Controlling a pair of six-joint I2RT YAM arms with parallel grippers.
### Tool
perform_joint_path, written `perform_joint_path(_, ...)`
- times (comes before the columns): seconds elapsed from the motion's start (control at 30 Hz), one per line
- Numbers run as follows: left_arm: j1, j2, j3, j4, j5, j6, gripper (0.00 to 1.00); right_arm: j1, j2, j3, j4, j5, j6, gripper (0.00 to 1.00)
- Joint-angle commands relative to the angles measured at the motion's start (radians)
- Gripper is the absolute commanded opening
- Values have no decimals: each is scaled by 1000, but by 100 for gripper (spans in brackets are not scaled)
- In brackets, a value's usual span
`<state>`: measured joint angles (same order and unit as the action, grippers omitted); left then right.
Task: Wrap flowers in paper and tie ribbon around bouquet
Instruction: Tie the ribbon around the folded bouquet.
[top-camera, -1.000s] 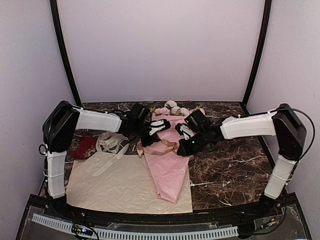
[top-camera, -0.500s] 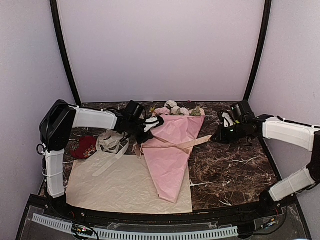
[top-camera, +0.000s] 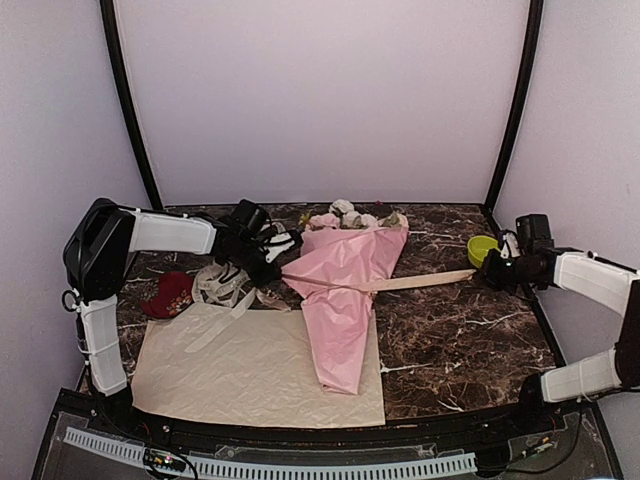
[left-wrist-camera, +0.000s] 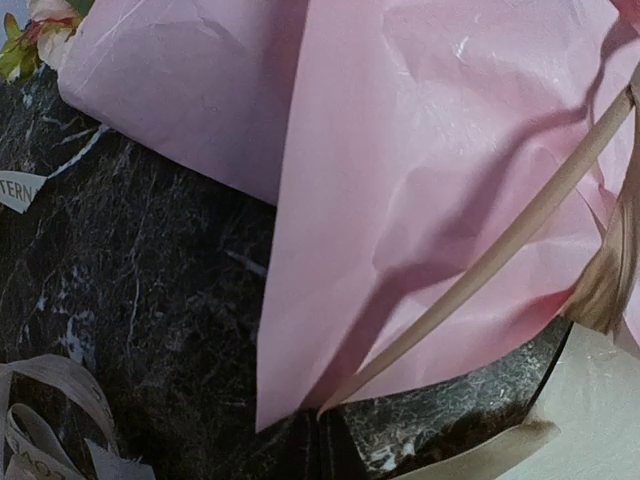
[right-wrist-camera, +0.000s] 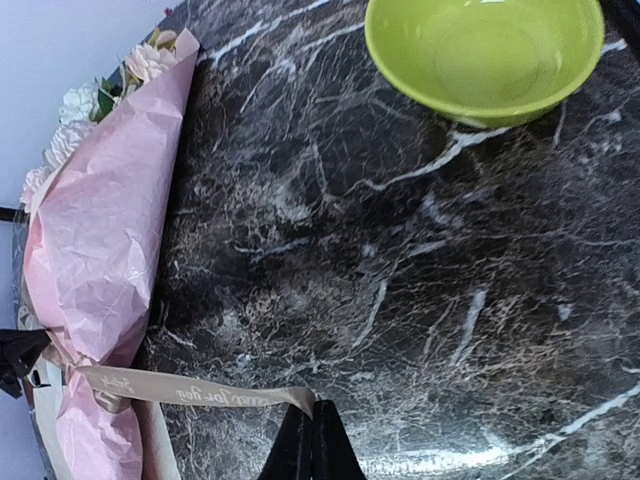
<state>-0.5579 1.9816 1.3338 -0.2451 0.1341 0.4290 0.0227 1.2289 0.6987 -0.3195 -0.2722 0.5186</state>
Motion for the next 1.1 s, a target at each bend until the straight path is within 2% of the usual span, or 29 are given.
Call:
perform_joint_path(0.0,6,-69,-20,-64,35,-23,0,-29,-56,10,44,-15,-1,0)
perform_joint_path(0.1,6,-82,-23,-82,104,-10,0,27,-73,68,10,-48,-52,0)
perform_joint_path(0.23,-4,-133,-62,-27,180,20,1,179,-98,154,74,-169,-107,0)
perform_joint_path(0.33,-33,-180,-62,21,198,56,29,288,-79,215,153,-269,-106,0)
perform_joint_path(0.53,-171,-214,9,171,236,124,55,410,7,335,223,-352,-86,0)
perform_joint_path(0.7,-207,-138,140,277,514,-22,70,460,69,403,245,-351,-74,0)
perform_joint_path(0.77,-229,-115,162,330,523,-55,74,467,83,410,261,-358,-67,0)
perform_joint_path(0.93,-251,-46,185,420,433,-111,80,473,86,392,333,-387,-26,0)
perform_joint_path(1.07,-270,-1,194,480,446,-168,82,478,89,388,355,-395,-10,0)
